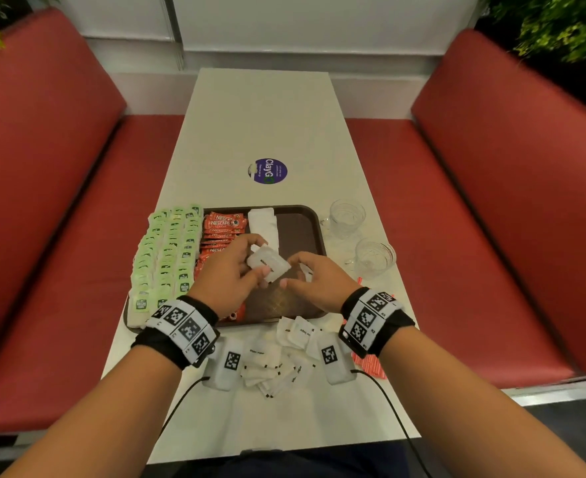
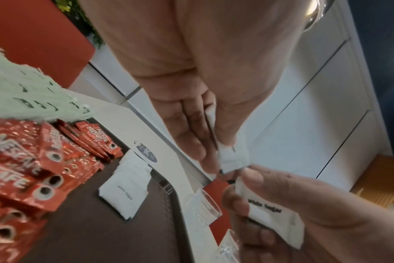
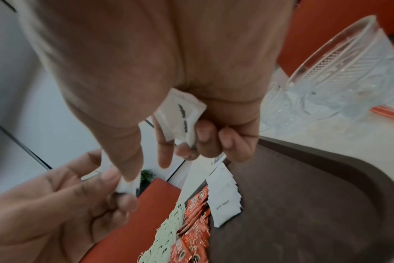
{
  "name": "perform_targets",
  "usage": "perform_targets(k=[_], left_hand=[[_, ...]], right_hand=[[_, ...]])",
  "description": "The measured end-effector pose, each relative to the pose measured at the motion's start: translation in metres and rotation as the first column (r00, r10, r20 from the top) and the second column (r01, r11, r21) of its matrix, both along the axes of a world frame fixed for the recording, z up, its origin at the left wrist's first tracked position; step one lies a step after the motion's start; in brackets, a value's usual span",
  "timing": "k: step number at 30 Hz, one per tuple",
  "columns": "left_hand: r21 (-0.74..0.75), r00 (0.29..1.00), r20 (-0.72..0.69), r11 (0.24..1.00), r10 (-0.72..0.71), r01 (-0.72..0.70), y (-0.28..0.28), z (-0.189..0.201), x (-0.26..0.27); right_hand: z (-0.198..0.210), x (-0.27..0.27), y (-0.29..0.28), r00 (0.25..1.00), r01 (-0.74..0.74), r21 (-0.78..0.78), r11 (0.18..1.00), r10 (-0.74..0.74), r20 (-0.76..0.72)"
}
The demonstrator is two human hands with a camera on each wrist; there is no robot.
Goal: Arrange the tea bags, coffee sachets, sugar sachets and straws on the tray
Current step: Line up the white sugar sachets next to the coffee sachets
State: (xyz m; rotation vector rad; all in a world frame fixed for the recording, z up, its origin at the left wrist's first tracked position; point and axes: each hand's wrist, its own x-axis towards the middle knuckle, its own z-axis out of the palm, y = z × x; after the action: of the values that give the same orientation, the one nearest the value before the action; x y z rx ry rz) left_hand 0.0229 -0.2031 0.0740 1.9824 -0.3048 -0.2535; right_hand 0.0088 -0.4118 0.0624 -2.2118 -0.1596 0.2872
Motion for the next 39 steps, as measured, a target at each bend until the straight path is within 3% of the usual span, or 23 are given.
perform_targets(k=[2, 7, 12, 16, 20, 27, 34, 37, 39], left_hand=[[-0.036, 1.000, -0.012, 0.999, -0.024, 0.023, -0.003, 0.001, 0.001], [0.239, 0.992, 0.113, 0.971, -0.051, 0.023, -0.001, -0.003, 0.010], [0.356, 0.991, 0.133, 0.932, 0.017, -0.064, 0.007, -0.014, 0.027], [0.554, 0.992, 0.094, 0.823, 0.088, -0.126, 0.011, -0.038, 0.056], [0.694, 1.000, -0.020, 0.720, -0.001, 0.014, -0.003, -0.051, 0.080], [0.768, 0.996, -0.077, 0.640, 0.046, 0.030, -0.020, -0.055, 0.104], [0.796, 0.995, -0.066, 0.605, 0.071, 0.010, -0.025, -0.058, 0.105], [0.788, 0.995, -0.060, 0.616, 0.084, -0.004, -0.022, -0.051, 0.107], [0.725, 0.995, 0.009, 0.685, 0.103, -0.077, -0.020, -0.043, 0.105]], right_hand=[[0.002, 0.004, 0.003, 0.999, 0.014, 0.018, 1.000, -0.014, 0.039], [0.006, 0.013, -0.004, 0.995, 0.030, 0.013, 0.999, -0.031, 0.093], [0.001, 0.020, -0.007, 0.998, 0.063, -0.002, 0.998, -0.063, 0.020], [0.002, 0.022, -0.014, 0.981, 0.176, 0.073, 0.982, -0.168, -0.100], [0.002, 0.025, -0.023, 0.974, 0.199, 0.075, 0.977, -0.189, -0.122], [-0.002, 0.031, -0.022, 0.976, 0.195, 0.067, 0.979, -0.186, -0.114], [-0.005, 0.032, -0.022, 0.978, 0.183, 0.105, 0.978, -0.170, -0.120], [-0.001, 0.033, -0.022, 0.977, 0.174, 0.077, 0.982, -0.162, -0.141], [0.000, 0.034, -0.021, 0.977, 0.162, 0.059, 0.985, -0.152, -0.150]])
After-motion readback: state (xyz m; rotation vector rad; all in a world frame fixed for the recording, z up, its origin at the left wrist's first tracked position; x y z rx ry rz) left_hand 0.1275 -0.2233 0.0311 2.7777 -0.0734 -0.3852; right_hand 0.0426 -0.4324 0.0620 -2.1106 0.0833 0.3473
